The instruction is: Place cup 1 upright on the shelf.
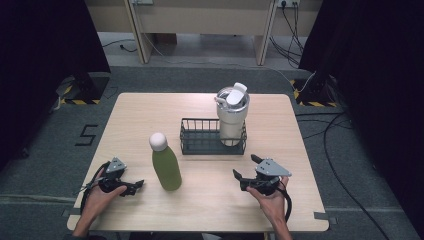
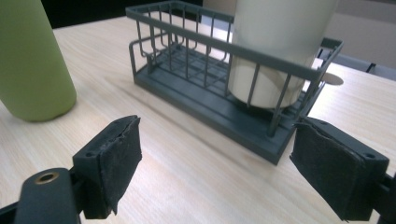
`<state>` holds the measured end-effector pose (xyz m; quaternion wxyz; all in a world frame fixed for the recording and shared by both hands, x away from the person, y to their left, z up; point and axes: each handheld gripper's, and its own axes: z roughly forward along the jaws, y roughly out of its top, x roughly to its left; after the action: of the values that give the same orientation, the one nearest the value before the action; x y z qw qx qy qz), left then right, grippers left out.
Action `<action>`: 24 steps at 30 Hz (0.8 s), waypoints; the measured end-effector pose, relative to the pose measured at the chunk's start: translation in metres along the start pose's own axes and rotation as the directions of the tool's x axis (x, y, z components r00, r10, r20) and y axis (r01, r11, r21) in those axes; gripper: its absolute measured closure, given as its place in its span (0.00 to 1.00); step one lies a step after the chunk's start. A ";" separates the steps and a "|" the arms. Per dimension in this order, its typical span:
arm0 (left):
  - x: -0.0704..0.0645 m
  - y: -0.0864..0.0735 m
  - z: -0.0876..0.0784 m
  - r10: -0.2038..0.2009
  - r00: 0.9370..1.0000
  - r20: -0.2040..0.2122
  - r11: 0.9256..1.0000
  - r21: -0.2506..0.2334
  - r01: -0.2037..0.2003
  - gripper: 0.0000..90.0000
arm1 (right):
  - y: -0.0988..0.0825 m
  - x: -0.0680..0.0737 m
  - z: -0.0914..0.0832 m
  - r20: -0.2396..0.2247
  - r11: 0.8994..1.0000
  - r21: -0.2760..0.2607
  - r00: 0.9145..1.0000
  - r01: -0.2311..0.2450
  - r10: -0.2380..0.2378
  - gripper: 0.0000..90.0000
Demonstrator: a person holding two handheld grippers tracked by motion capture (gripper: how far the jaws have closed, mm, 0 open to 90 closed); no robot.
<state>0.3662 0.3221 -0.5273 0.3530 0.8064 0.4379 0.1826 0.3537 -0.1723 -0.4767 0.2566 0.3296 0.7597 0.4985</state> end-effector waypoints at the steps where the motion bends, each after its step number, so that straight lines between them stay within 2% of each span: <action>1: 0.000 0.000 0.000 0.000 1.000 0.000 1.000 0.000 0.000 0.00 | -0.001 0.001 -0.001 0.005 1.000 0.009 1.000 0.004 -0.004 0.18; 9: 0.000 0.000 0.000 0.000 1.000 0.000 1.000 0.000 0.000 0.00 | -0.005 0.006 -0.004 0.011 0.999 0.028 0.999 0.041 -0.041 0.19; 13: 0.000 0.000 0.000 0.001 1.000 0.000 1.000 0.000 -0.001 0.00 | -0.013 0.007 -0.004 0.000 0.998 0.054 1.000 0.026 -0.026 0.19; 16: 0.000 0.000 0.000 0.000 1.000 0.000 1.000 0.000 0.000 0.00 | -0.016 0.007 -0.007 0.010 0.997 0.064 0.999 0.036 -0.036 0.18; 24: 0.000 0.000 0.000 0.000 1.000 0.000 1.000 0.000 0.000 0.00 | -0.029 0.005 -0.014 0.001 0.996 0.093 1.000 -0.011 0.011 0.17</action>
<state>0.3662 0.3221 -0.5273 0.3529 0.8065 0.4377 0.1828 0.3328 -0.1848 -0.4984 0.2385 0.3457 0.7800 0.4639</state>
